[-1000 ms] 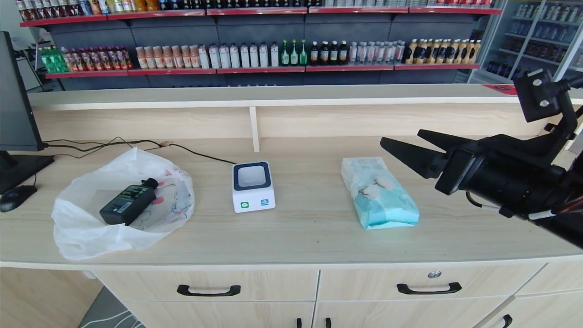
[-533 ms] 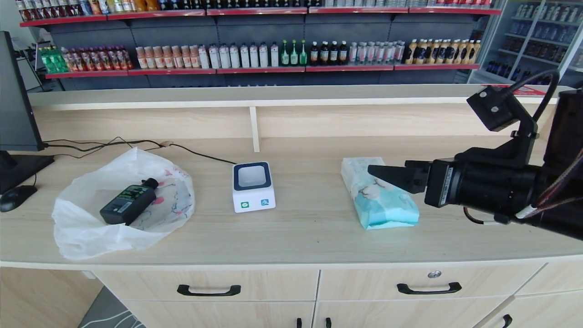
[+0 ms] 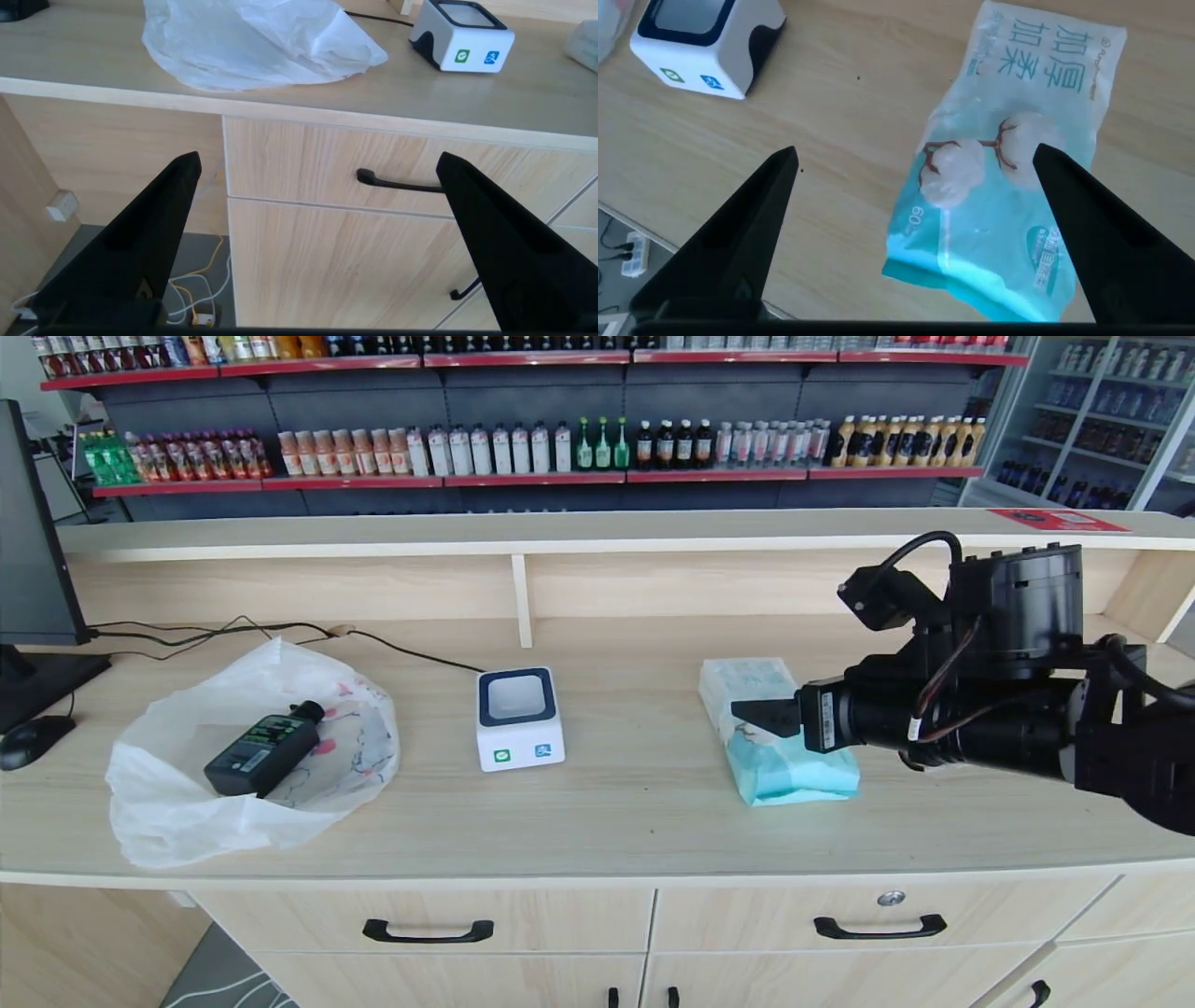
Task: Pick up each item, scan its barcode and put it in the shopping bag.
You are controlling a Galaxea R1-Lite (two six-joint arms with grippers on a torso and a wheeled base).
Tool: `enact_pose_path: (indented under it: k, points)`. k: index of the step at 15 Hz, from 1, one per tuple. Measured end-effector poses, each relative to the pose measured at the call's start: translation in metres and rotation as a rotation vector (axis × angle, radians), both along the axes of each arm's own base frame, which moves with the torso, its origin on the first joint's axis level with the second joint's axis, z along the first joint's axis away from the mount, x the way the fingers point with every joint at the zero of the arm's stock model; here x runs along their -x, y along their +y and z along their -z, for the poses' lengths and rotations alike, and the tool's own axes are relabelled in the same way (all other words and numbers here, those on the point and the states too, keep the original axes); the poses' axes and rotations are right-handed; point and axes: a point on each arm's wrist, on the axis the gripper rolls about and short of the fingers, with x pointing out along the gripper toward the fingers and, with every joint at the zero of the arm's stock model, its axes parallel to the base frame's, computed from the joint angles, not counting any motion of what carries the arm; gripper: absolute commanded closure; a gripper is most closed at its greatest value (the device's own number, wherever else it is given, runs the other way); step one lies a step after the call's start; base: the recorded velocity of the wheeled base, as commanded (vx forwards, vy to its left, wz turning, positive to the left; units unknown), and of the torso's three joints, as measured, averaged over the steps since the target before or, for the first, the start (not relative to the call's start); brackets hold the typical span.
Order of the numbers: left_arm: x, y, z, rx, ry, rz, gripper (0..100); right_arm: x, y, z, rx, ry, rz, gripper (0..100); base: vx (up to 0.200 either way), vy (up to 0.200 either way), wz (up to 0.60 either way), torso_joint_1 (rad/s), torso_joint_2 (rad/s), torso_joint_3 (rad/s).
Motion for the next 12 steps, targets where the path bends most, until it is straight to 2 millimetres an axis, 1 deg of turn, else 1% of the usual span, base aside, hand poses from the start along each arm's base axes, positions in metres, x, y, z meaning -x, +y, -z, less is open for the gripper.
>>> enact_pose_path:
  k: [4,8,10,12]
  points:
    - [0.000,0.000,0.000,0.000,0.000,0.000,0,-0.034,0.007,0.003,0.048,0.039,0.086,0,0.000,0.000,0.00,0.000,0.00,0.000]
    - [0.000,0.000,0.000,0.000,-0.001,0.000,0,-0.064,0.004,0.016,0.066,0.060,0.144,0,0.000,0.000,0.00,0.000,0.00,0.000]
    - [0.000,0.000,0.000,0.000,0.000,0.000,0,-0.070,0.002,0.023,0.082,0.098,0.156,0,0.000,0.000,0.00,0.000,0.00,0.000]
    - [0.000,0.000,0.000,0.000,0.000,0.000,0,-0.073,0.001,0.025,0.104,0.133,0.170,0,0.000,0.000,0.00,0.000,0.00,0.000]
